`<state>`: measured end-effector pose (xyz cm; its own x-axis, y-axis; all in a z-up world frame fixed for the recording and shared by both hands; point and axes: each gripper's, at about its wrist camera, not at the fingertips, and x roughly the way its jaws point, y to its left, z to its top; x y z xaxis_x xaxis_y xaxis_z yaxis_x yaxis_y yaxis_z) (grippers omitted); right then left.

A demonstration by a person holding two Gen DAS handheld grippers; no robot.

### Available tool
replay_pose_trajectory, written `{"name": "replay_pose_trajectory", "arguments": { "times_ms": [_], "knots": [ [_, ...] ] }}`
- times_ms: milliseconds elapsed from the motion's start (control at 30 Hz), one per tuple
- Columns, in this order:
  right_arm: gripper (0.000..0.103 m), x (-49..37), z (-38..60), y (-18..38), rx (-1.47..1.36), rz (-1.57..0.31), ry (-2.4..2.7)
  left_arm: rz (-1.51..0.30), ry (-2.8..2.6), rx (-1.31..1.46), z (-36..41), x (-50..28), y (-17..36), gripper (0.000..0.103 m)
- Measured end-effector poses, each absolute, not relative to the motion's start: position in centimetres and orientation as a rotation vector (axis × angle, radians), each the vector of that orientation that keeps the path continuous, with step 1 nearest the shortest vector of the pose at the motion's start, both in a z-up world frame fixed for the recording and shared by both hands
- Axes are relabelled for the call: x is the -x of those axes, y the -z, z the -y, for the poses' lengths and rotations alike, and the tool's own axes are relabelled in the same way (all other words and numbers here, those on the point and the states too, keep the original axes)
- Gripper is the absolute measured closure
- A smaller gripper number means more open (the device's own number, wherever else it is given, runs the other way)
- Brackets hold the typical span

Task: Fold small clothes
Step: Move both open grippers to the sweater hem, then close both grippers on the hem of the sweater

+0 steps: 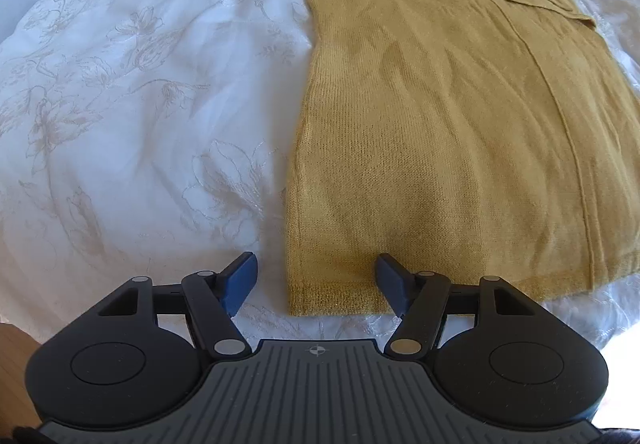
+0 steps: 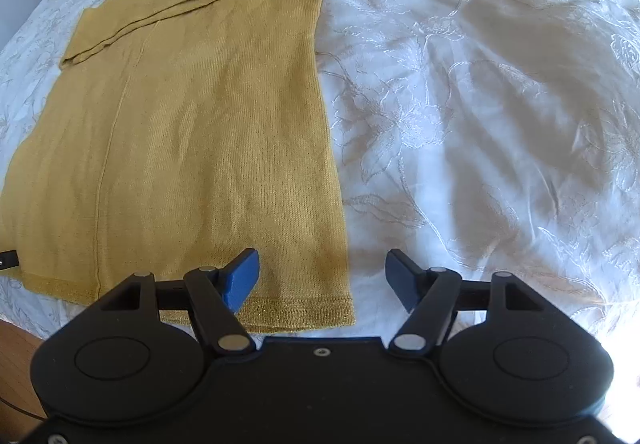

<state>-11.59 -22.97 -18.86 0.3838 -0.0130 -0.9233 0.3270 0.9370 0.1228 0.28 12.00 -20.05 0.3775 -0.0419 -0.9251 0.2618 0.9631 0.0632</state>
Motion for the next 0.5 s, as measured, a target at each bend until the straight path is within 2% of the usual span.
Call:
{"name": "replay_pose_trajectory", "arguments": {
  "times_ms": [500],
  "knots": [
    [0.028, 10.2, 23.4, 21.1, -0.346, -1.232, 0.125, -1.212, 0.299, -0.192, -12.8, -1.8, 21.7, 0.039]
  ]
}}
